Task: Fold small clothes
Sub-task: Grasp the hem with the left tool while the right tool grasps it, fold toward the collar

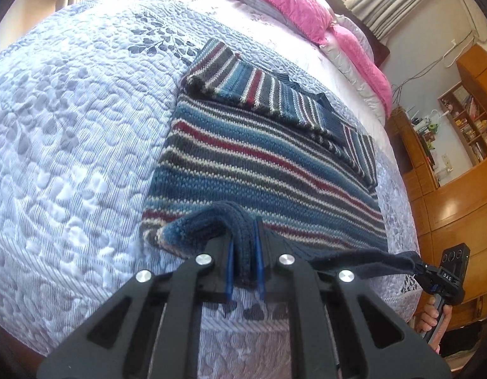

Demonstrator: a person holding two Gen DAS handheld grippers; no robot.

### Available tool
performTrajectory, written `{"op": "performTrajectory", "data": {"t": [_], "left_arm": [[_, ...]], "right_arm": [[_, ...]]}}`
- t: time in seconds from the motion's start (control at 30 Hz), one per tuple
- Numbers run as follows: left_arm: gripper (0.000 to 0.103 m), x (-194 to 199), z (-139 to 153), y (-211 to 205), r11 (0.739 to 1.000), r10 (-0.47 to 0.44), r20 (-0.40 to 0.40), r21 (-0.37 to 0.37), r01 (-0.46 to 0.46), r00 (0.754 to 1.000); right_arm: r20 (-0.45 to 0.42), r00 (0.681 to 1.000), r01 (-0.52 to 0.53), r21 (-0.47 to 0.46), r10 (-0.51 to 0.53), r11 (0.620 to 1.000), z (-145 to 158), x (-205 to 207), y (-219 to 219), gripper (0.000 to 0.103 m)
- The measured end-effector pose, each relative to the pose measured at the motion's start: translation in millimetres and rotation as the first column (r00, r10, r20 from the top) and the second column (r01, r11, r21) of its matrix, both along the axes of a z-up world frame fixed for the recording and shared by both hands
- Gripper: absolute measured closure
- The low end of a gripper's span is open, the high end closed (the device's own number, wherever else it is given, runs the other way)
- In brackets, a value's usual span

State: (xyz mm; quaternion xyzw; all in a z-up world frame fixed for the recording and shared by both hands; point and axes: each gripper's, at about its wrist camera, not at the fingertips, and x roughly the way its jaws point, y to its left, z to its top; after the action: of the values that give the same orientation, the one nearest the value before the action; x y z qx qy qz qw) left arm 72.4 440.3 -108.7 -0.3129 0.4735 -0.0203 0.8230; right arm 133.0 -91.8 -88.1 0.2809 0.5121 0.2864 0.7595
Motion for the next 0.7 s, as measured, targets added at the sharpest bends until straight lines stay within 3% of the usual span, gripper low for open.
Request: {"op": "performTrajectory", "data": {"t": [0.2, 0.4, 0.7], "left_arm": [[0.094, 52, -8, 5, 1.000, 0.001, -0.005, 0.009, -0.001, 1.000], [0.094, 95, -38, 15, 1.000, 0.014, -0.064, -0.023, -0.016, 0.998], [0.093, 128, -80, 18, 0.998, 0.020, -0.141, -0.051, -0.027, 0.990]], "right_arm": [[-0.058, 0.998, 0.010, -0.011, -0.010, 1.000, -16, 60, 8, 0.093], [-0.125, 0.992, 0.008, -0.017, -0.010, 1.000, -41, 105, 14, 0.093], [-0.190, 0.982, 0.002, -0.035, -0.009, 0.999, -77, 136, 20, 0.093]]}}
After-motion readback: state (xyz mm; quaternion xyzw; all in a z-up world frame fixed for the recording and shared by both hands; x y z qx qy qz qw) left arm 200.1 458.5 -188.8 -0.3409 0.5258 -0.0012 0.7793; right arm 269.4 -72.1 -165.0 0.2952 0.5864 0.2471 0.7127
